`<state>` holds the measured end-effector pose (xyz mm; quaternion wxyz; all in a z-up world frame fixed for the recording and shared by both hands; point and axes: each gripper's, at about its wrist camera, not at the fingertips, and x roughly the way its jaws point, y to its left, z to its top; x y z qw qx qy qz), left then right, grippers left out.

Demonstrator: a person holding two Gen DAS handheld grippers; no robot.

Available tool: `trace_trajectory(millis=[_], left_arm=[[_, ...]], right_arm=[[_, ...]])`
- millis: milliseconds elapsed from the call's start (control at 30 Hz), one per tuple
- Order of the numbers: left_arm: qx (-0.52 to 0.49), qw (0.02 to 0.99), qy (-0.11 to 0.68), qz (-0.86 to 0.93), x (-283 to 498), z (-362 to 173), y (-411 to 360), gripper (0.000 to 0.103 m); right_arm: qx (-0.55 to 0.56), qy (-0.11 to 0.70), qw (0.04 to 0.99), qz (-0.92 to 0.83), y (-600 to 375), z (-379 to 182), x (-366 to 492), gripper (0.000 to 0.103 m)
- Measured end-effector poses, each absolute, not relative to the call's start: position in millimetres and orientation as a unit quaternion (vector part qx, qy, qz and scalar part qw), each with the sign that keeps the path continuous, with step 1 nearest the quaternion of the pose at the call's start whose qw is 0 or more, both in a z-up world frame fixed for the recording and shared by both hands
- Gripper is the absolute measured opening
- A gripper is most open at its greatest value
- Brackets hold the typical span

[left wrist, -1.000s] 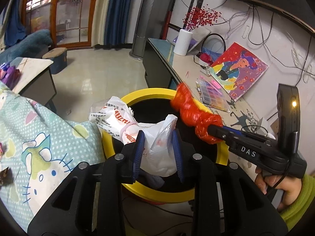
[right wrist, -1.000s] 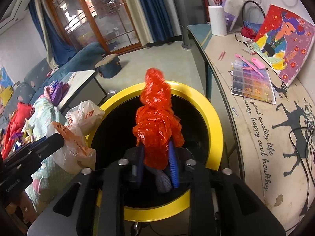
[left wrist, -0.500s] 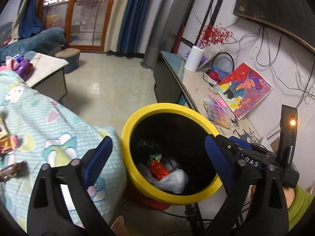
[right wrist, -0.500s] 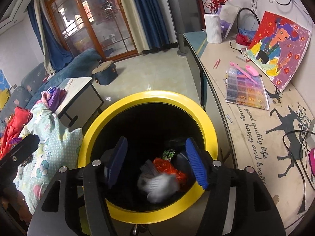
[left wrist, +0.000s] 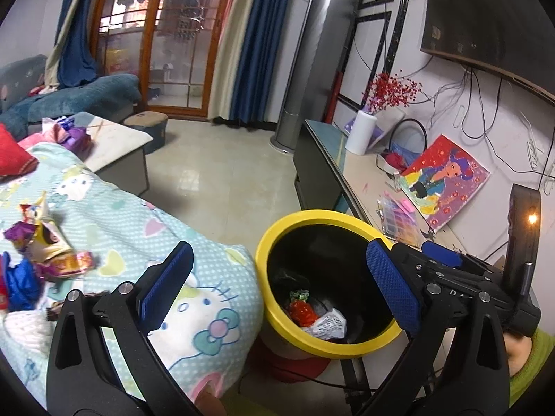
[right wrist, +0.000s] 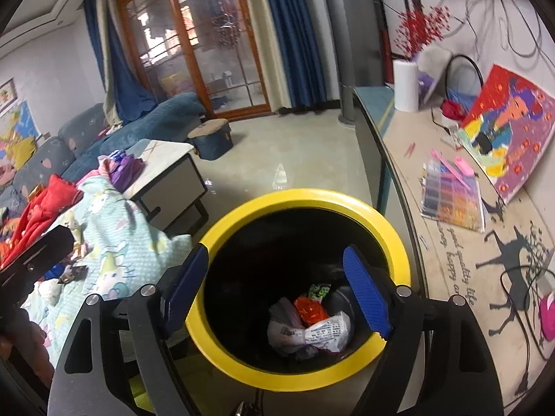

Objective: Collect trash
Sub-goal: 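Move both tools back from the bin toward the remaining trash on the bed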

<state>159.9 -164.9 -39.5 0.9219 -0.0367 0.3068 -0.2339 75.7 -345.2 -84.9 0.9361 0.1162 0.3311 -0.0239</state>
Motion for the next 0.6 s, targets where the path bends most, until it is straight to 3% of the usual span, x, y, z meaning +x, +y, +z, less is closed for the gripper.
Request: trace_trajectory(millis=[167, 233, 600], left_arm=[[-0.037, 0.931, 0.291, -0.217, 152.3, -30.9, -149.2, 0.092], [-0.040, 0.934, 0.285, -0.210, 150.1, -27.5, -141.9, 0.092], [-0.064, 0.948, 0.261, -0.172, 145.3, -14.4, -101.3, 0.092]], right_arm=[[0.097, 0.316, 0.944, -0.007, -326.1, -70.9, 71.8, 0.080], [0.091, 0.306, 0.948, -0.003, -318.6, -65.5, 68.7, 0.087], [0.065, 0.262, 0.962, 0.032, -287.2, -40.2, 54.5, 0.088]])
